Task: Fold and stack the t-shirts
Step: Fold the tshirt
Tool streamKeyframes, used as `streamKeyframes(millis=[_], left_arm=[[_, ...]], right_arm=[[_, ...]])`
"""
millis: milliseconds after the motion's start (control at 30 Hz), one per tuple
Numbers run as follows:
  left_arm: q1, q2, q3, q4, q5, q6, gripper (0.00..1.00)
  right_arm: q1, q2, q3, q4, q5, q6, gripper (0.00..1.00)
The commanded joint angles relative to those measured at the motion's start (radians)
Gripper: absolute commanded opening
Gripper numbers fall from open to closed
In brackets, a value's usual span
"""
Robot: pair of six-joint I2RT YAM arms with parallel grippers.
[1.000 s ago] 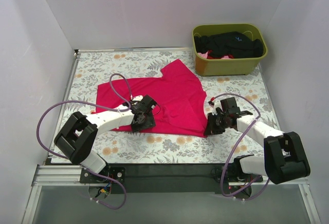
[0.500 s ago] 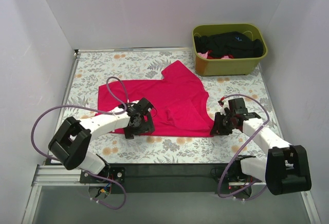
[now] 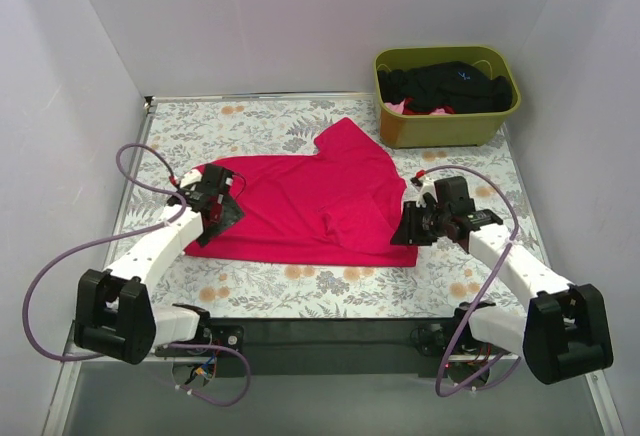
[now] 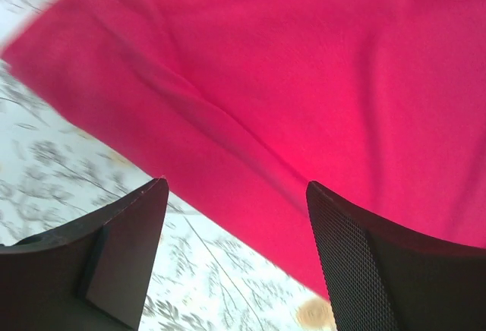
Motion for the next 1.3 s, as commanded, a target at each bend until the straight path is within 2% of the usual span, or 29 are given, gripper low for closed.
streamKeyframes(millis=[0, 167, 300, 567, 700, 833, 900, 967, 1067, 1133, 1233, 1267], left_arm=[[0.120, -0.017, -0.018, 0.046, -0.070, 0.076, 0.68], [0.273, 0.049, -0.002, 0.123, -0.082, 0.127, 0.65], [0.374, 0.117, -0.013, 0.162, -0.048, 0.122, 0.63], [0.462, 0.255, -0.071, 0.156, -0.016, 0.060, 0.66], [0.502, 0.199, -0.109, 0.125, -0.031, 0.017, 0.68], [0.514, 0.135, -0.107, 0.110, -0.065, 0.035, 0.73], [0.501, 0.117, -0.075, 0.093, -0.059, 0.072, 0.76], [0.462, 0.070, -0.038, 0.083, -0.074, 0.087, 0.83], [0.337, 0.034, 0.005, 0.065, -0.122, 0.095, 0.94], [0.329, 0.028, 0.021, 0.045, -0.119, 0.095, 0.98], [0.283, 0.003, 0.021, 0.040, -0.111, 0.095, 0.98], [0.280, -0.019, 0.013, 0.043, -0.108, 0.099, 0.98]], right_arm=[[0.046, 0.033, -0.006, 0.095, -0.062, 0.034, 0.31], [0.052, 0.076, -0.047, 0.161, -0.097, 0.043, 0.31], [0.049, 0.112, -0.082, 0.169, -0.058, 0.043, 0.30], [-0.080, 0.171, -0.147, 0.158, -0.031, 0.051, 0.30], [-0.126, 0.147, -0.156, 0.126, 0.019, 0.048, 0.31], [-0.113, 0.052, -0.106, 0.086, 0.093, 0.027, 0.32], [-0.060, 0.030, -0.046, 0.054, 0.114, -0.012, 0.32], [0.003, 0.015, -0.003, 0.046, 0.172, -0.018, 0.32], [0.191, 0.065, 0.095, 0.046, 0.243, -0.013, 0.34], [0.262, 0.134, 0.173, 0.042, 0.295, -0.009, 0.35], [0.362, 0.235, 0.250, 0.040, 0.358, -0.001, 0.38], [0.394, 0.266, 0.270, 0.039, 0.358, -0.003, 0.43]])
